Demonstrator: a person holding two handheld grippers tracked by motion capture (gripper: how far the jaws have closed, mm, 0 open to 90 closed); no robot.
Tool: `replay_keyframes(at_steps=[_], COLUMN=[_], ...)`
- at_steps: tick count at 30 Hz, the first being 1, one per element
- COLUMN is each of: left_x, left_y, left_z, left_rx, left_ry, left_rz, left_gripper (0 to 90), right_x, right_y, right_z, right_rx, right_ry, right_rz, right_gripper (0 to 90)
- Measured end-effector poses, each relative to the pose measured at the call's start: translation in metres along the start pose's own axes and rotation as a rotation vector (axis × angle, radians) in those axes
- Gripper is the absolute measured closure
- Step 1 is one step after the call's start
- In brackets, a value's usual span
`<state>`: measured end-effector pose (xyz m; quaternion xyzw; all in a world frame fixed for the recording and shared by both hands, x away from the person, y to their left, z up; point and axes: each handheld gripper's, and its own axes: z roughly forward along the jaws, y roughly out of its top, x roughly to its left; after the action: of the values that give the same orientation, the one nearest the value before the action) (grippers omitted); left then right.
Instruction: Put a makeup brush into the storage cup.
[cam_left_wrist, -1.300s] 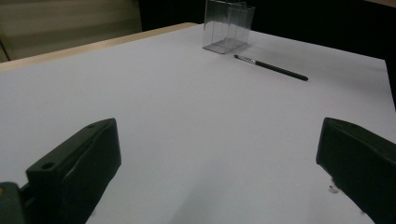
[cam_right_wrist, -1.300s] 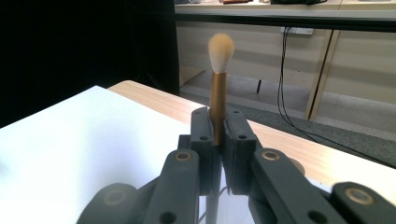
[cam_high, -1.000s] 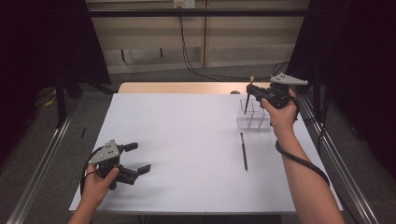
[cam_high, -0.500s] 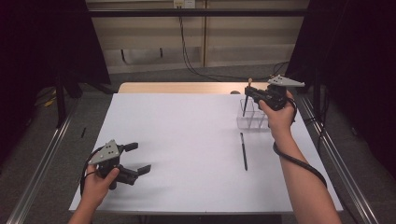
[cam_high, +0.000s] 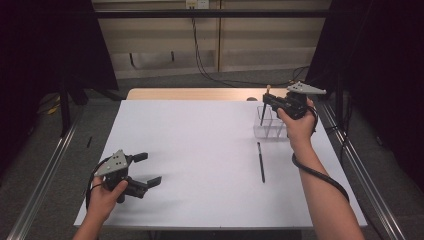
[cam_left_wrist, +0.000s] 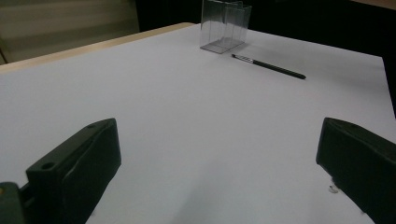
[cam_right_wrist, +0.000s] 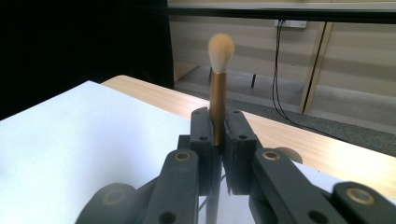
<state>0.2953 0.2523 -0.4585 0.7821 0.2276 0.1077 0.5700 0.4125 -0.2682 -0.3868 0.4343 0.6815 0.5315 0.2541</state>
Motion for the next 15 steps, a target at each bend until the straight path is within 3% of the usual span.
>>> replay_keyframes(at_steps=[5, 7, 10, 15], left_x=[-0.0003, -0.0006, -0.0007, -0.0005], left_y=[0.0003, 0.0001, 0.0003, 0.0], left_z=[0.0009, 0.0013, 0.001, 0.0015], left_rx=[0.0, 0.0, 0.0, 0.002], left_ry=[-0.002, -0.004, -0.004, -0.003], left_rz=[0.0, 0.0, -0.002, -0.004], left_gripper=[0.0, 0.0, 0.0, 0.0], right_x=[0.001, 0.0006, 0.0017, 0.0042], right_y=[-0.0029, -0.0037, -0.0042, -0.0057], right_z=[0.0003, -0.0002, -0.0016, -0.0054], right_rx=[0.003, -0.001, -0.013, -0.015], right_ry=[0.0, -0.006, -0.015, 0.0], right_rz=[0.001, 0.005, 0.03, 0.036], right_gripper=[83.2, 78.8, 61.1, 39.6])
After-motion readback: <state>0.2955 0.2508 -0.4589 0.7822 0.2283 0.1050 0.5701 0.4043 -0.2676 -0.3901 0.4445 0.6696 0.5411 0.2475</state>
